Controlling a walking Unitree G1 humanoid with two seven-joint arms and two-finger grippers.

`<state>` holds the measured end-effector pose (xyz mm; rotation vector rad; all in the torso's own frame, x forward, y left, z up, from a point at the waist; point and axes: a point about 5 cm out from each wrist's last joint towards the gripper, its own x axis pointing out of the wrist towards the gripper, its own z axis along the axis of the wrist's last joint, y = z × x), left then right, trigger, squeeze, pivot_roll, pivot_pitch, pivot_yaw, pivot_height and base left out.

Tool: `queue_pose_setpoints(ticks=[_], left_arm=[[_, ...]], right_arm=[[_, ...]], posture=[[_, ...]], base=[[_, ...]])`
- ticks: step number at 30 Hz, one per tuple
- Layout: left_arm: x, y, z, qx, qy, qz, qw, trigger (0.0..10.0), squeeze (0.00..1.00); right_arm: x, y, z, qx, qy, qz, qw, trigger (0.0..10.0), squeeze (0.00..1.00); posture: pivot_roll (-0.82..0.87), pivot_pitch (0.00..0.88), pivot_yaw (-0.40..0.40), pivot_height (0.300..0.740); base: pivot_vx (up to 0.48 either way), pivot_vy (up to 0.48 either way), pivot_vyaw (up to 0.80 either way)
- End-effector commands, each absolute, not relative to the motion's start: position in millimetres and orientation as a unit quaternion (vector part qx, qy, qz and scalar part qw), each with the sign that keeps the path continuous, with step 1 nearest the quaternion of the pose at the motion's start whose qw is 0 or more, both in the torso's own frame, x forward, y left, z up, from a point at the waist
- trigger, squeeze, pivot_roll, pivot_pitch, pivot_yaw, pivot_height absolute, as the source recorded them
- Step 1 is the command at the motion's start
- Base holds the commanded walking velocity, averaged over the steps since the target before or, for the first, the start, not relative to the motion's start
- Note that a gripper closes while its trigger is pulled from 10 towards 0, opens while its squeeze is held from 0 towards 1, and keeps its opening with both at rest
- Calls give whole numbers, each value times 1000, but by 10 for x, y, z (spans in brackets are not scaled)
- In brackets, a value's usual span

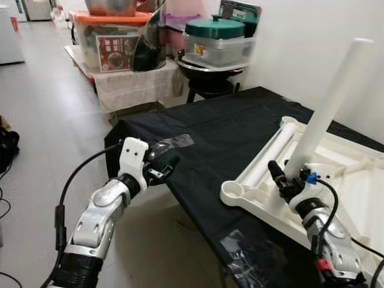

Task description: Building children table

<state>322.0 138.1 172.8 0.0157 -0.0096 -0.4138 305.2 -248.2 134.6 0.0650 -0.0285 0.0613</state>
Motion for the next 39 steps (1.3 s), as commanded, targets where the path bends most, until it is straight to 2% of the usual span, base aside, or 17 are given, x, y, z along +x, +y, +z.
queue_pose_setpoints(ticks=[1, 17, 39], left_arm=[[3221, 1377, 1725, 12, -3, -206, 978, 10000, 0], [3210, 1336, 1716, 10, 1, -213, 977, 10000, 0], [3207, 1335, 1714, 11, 4, -214, 977, 10000, 0]], right_arm=[[2978, -2516, 1049, 45, 55, 12, 997, 10000, 0], [3005, -2390, 1059, 56, 50, 32, 997, 10000, 0], [3043, -2316, 1111, 56, 46, 49, 996, 10000, 0]], posture=[[55, 0, -83, 740], [56, 0, -81, 740], [59, 0, -83, 740]], base=[[0, 0, 0], [0, 0, 0], [0, -439, 0]])
